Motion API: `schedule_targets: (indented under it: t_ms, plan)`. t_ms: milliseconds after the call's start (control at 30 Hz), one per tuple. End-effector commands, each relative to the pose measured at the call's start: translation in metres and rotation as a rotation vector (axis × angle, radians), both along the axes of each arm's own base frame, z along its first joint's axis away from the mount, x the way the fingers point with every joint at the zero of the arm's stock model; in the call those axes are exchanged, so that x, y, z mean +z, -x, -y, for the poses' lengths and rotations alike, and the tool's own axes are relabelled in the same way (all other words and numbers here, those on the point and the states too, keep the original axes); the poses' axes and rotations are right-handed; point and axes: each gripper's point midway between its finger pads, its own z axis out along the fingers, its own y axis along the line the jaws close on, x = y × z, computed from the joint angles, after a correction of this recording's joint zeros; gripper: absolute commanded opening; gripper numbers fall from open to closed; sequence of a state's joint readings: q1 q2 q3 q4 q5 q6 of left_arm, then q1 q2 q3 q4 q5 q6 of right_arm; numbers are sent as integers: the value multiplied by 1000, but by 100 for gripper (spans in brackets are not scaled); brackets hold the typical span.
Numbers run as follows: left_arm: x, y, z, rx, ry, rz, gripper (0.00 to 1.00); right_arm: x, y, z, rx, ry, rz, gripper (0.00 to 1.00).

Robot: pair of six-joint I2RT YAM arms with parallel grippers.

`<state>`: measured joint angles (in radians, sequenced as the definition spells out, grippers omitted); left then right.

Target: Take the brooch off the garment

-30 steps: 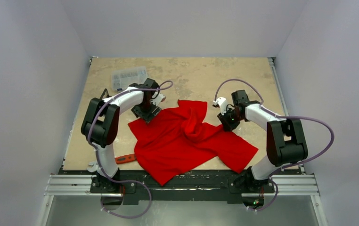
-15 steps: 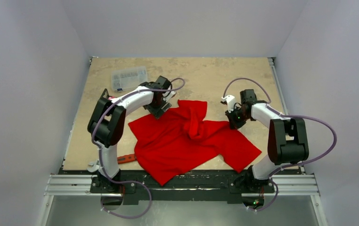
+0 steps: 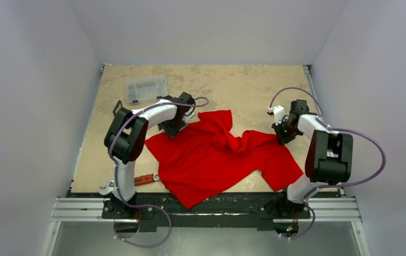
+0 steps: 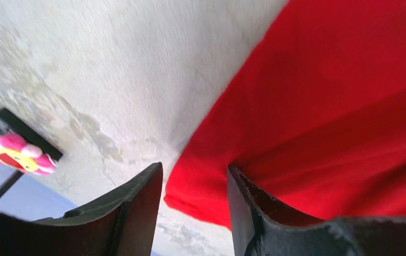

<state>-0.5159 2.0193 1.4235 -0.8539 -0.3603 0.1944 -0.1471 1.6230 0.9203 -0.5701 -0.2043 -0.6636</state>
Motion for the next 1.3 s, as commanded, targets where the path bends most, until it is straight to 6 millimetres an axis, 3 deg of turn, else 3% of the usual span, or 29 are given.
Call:
schedule_targets:
  t_ms: [0,100,233,333,433,533,633,667,700,767,933,1100,1267]
  plan:
    - [14,24,-32,-34,-94,-51,46,-19,35,47,-13,148,-157,0]
    - [16,29,-47,-26,-103,-64,45,-12,36,48,22,132,-176,3]
    - [15,37,-55,-7,-73,-91,44,29,18,23,42,-19,-131,37]
    - [23,37,-43,2,17,-55,47,78,-13,-13,58,-175,-19,54]
    - [40,30,-23,13,141,-6,51,111,-40,-56,105,-244,68,59]
    - [63,25,-2,9,281,42,58,127,-66,-108,139,-309,131,60]
    - [92,23,12,1,428,107,65,120,-88,-143,162,-342,132,57]
    - [102,24,17,3,486,116,71,117,-95,-154,177,-350,130,57]
    - [112,25,20,7,546,119,90,114,-101,-163,184,-354,136,56]
    - [136,28,21,25,646,144,97,109,-116,-181,187,-361,161,57]
    - [168,27,3,81,716,219,100,84,-144,-221,215,-328,184,58]
    - [170,36,-14,102,669,231,100,56,-153,-240,227,-294,160,60]
    - [164,43,-25,132,637,246,100,25,-146,-247,258,-229,123,60]
